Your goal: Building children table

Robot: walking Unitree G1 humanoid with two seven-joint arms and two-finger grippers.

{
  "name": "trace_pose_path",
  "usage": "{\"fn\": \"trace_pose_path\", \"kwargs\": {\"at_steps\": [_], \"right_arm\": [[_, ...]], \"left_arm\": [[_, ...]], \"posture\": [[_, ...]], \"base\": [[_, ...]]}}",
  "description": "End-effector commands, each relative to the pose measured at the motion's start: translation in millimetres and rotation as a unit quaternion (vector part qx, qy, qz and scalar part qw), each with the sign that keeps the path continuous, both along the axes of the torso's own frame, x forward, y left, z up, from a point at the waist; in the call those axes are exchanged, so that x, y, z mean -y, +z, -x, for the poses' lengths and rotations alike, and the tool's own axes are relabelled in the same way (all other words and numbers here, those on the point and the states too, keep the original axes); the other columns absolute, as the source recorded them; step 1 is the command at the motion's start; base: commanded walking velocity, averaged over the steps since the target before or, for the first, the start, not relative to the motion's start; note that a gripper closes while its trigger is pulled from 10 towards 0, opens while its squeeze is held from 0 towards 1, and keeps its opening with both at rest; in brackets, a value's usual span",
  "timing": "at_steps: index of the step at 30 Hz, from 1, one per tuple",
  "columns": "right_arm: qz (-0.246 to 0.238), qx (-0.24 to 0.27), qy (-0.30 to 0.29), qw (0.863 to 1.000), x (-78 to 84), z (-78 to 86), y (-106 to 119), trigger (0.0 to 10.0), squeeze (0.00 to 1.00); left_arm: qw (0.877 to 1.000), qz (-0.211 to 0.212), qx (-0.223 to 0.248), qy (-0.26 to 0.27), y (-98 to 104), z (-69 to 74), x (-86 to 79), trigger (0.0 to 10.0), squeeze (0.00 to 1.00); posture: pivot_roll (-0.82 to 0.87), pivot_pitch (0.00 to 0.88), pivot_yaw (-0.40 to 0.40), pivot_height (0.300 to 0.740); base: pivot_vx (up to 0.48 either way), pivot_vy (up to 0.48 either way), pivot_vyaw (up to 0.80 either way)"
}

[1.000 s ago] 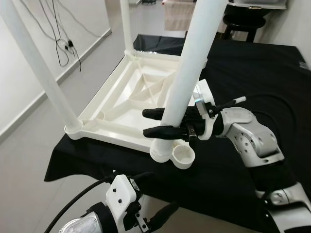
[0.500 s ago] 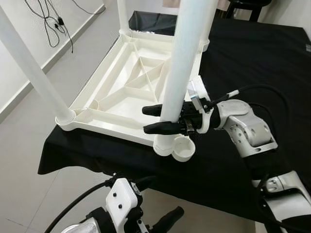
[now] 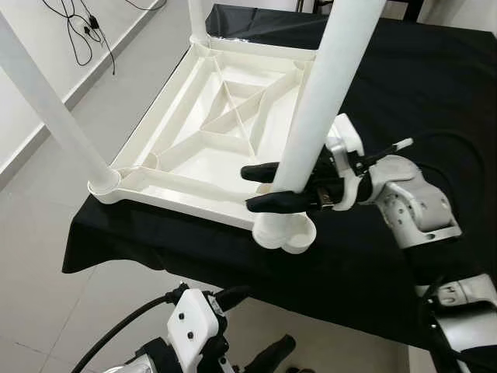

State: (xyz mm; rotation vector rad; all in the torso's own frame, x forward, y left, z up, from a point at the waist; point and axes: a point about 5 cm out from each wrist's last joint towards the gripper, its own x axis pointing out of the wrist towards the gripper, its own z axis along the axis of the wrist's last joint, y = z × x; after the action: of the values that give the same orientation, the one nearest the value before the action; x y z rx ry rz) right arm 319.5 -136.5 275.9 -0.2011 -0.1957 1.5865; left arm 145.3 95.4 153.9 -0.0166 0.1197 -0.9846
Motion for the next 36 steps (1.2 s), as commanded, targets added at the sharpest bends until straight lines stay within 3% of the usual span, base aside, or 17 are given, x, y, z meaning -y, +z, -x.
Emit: {"fn": "trace_pose_path", "kwargs": {"at_steps": [1, 12, 18, 29, 36], "right_arm": [[0.015, -0.025, -0.006, 1.0, 3.3, -1.3, -14, 10.0, 0.0], [0.031, -0.013, -0.01, 0.999, 7.9, -1.7, -16, 10.0, 0.0], [0.068, -0.001, 0.005, 0.998, 12.1, 0.9, -22, 10.0, 0.0], [0.074, -0.003, -0.002, 0.997, 18.4, -1.7, -22, 10.0, 0.0], [0.091, -0.021, 0.031, 0.995, 23.0, 5.0, -24, 10.0, 0.0]], "left_arm": [[1.0, 0.001, -0.009, -0.007, 0, 4.7, 0.0, 10.0, 0.0], [1.0, -0.001, -0.014, -0.009, 0, 6.3, -1.8, 10.0, 0.0], [1.0, -0.002, -0.013, -0.008, 1, 6.5, -2.5, 10.0, 0.0], [1.0, -0.002, -0.014, -0.01, 2, 7.3, -2.1, 10.0, 0.0], [1.0, -0.002, -0.016, -0.01, 3, 7.0, -1.9, 10.0, 0.0]], "posture": [[0.05, 0.307, -0.006, 0.74], [0.06, 0.294, 0.0, 0.74], [0.06, 0.295, -0.003, 0.74], [0.07, 0.303, 0.0, 0.74], [0.07, 0.309, 0.002, 0.74]], "base": [[0.0, 0.0, 0.0], [0.0, 0.0, 0.0], [0.0, 0.0, 0.0], [0.0, 0.0, 0.0], [0.0, 0.0, 0.0]]}}
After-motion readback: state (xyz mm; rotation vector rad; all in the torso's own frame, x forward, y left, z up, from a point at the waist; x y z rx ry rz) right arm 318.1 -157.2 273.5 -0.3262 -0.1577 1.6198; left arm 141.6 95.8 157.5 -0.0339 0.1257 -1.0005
